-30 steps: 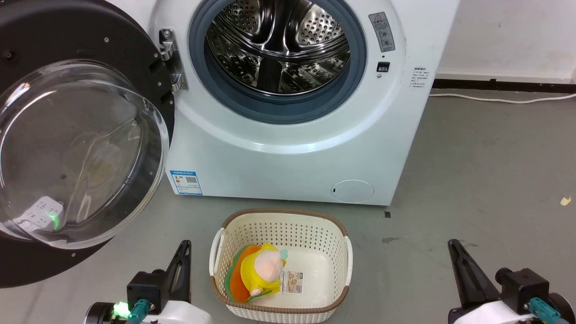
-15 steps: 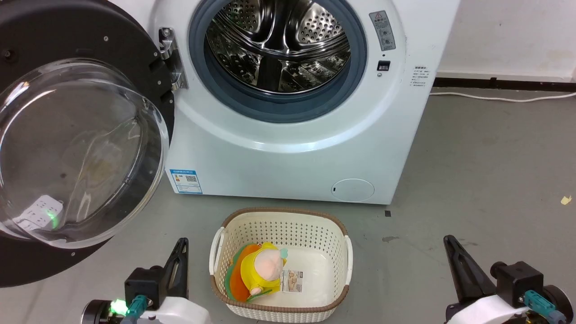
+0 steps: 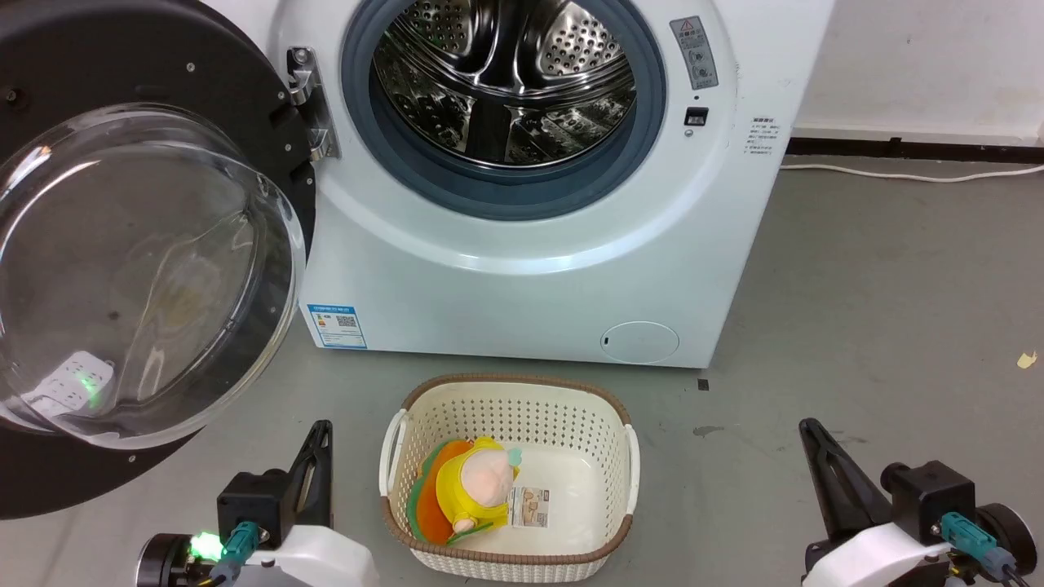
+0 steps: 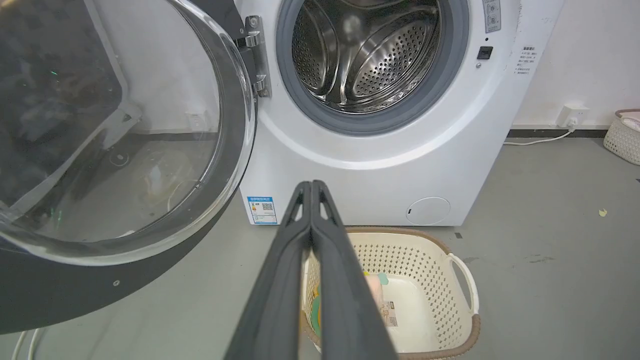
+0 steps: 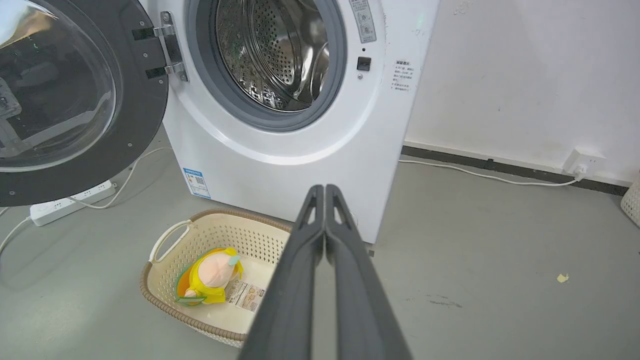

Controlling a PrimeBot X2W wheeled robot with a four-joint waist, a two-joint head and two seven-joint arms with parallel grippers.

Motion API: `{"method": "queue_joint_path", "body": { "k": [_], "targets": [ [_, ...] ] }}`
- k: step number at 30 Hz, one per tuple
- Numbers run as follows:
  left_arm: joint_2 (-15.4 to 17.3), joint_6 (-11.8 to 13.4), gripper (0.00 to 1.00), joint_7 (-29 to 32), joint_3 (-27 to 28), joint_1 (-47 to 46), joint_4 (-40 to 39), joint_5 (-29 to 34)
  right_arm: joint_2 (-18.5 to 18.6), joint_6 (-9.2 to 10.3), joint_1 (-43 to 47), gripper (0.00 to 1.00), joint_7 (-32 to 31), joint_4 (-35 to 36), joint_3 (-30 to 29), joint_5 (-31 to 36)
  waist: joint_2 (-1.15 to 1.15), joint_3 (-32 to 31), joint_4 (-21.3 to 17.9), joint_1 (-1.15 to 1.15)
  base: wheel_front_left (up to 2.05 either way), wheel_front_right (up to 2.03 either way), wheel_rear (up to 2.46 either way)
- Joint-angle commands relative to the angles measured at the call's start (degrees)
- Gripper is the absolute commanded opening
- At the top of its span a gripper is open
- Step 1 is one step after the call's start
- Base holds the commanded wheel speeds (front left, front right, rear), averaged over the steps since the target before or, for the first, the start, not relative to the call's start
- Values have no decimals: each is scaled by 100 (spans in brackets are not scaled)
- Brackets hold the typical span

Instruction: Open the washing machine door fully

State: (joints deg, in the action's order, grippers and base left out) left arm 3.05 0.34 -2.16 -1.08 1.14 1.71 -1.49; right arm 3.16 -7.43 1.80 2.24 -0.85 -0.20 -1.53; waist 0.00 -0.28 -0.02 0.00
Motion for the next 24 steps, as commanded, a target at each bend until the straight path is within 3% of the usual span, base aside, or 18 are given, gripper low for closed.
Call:
{"method": "queue_joint_path", "body": {
  "k": [1,24],
  "targets": [
    [-2,-27,0,25,18,-69,-46,69,-24,-5,-89,0,-32,43,5,27,0,2,0,0,0,0,0],
    [-17,-34,0,216,108,-114,-171,149,-28,-6,-180,0,-224,85,20,153,0,28,2,0,0,0,0]
  ]
}}
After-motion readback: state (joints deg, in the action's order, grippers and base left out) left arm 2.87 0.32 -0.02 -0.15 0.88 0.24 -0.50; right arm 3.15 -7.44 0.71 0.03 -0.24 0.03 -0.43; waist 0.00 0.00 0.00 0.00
